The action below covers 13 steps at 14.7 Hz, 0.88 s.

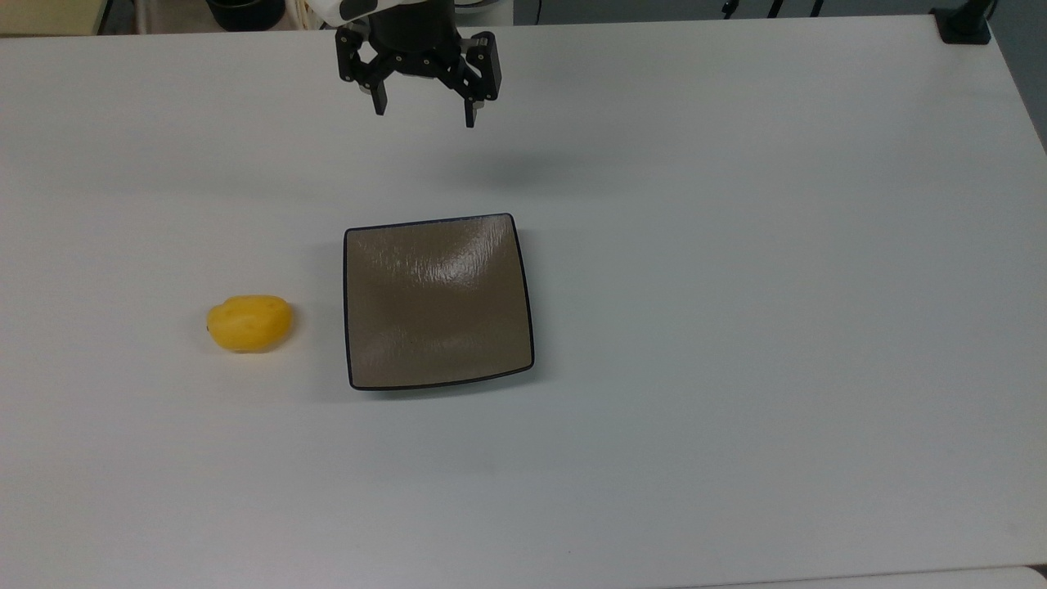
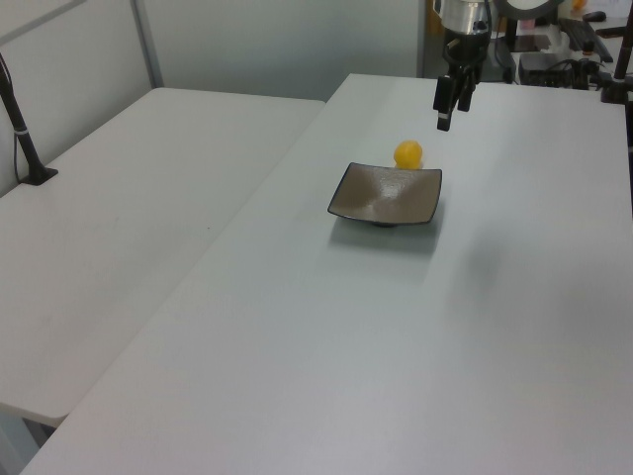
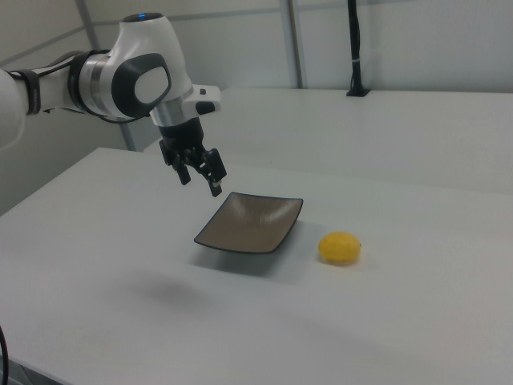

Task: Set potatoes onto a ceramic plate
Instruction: 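Move the open gripper over the yellow potato beside the plate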

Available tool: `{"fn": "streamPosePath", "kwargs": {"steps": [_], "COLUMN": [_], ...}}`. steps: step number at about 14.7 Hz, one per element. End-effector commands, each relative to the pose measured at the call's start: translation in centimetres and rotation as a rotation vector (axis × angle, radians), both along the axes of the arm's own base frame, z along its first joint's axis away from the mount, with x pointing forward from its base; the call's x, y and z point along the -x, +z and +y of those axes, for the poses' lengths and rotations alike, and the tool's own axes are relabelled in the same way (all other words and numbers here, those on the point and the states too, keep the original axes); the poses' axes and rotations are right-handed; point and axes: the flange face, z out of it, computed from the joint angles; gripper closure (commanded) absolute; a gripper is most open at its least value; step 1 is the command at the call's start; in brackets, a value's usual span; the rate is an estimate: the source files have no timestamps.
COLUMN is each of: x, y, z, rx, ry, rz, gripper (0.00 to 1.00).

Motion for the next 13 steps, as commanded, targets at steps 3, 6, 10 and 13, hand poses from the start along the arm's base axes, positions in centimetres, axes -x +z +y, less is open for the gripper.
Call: {"fn": "streamPosePath", "kwargs": {"steps": [3, 6, 10, 13], "x": [0.4, 0.4, -0.6, -1.7], "y": [0.1, 0.3, 0.6, 0.3], "z": [-1.7, -1.7, -2.7, -4.9], "rx": [-0.007, -0.008, -0.012, -0.012], "ry": [-0.005, -0.014, -0.036, -0.072], "rz": [0.007, 0.0, -0.079, -0.138], "gripper": [0.0, 0.0, 0.0, 0.0]}}
